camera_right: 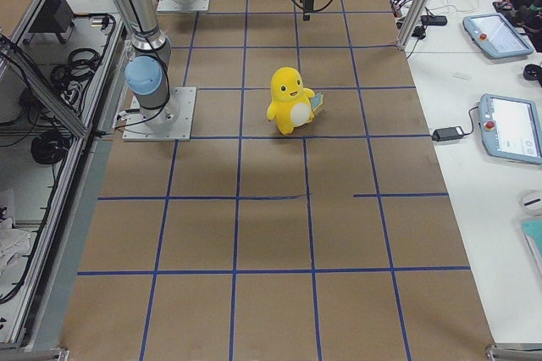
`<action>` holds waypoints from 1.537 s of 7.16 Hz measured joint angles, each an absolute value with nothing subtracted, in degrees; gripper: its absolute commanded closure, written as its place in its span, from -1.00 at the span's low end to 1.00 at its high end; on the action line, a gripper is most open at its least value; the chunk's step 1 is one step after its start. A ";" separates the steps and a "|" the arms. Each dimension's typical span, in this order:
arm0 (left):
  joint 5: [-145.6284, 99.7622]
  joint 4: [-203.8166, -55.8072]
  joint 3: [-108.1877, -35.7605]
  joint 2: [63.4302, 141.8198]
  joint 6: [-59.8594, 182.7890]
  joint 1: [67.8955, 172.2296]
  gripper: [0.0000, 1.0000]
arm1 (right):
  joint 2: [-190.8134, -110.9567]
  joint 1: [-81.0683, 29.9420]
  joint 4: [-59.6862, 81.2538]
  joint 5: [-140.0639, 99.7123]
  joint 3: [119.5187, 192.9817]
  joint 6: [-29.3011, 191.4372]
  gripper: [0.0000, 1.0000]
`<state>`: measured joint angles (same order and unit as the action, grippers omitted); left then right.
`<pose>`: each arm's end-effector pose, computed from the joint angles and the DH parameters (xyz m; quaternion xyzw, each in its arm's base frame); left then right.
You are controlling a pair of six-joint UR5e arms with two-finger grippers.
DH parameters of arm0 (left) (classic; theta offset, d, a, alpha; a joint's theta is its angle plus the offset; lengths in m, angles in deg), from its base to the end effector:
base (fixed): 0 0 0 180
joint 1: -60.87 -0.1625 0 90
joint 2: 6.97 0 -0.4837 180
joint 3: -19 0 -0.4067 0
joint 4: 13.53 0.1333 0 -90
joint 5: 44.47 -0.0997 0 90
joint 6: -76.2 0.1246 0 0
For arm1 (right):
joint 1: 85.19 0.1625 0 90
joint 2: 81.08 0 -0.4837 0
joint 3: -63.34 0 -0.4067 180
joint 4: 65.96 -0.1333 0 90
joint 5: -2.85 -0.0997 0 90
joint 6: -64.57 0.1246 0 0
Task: Pull drawer sideways
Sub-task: 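Move the left gripper toward the white handle of the wooden drawer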
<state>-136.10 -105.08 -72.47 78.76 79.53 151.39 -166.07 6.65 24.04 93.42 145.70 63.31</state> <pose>-0.1340 -0.4714 0.5424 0.0334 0.9993 -0.0106 0.0145 0.1498 -0.5493 0.5431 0.0269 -0.9994 0.0230 0.0049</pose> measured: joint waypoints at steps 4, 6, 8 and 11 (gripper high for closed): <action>-135.81 -104.87 -72.39 78.73 79.61 151.37 -1.00 | -166.07 6.65 24.04 93.41 145.70 63.32 -1.00; -135.76 -104.52 -72.35 78.67 79.62 151.41 -1.00 | -166.07 6.65 24.04 93.40 145.70 63.31 -1.00; -135.17 -104.37 -72.11 78.68 79.57 151.50 -1.00 | -166.07 6.65 24.04 93.45 145.70 63.33 -1.00; -133.05 -104.31 -71.91 78.69 79.52 151.38 -1.00 | -166.07 6.65 24.04 93.45 145.70 63.34 -1.00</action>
<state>-133.05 -104.31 -71.91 78.69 79.52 151.38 -166.07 6.65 24.04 93.45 145.70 63.34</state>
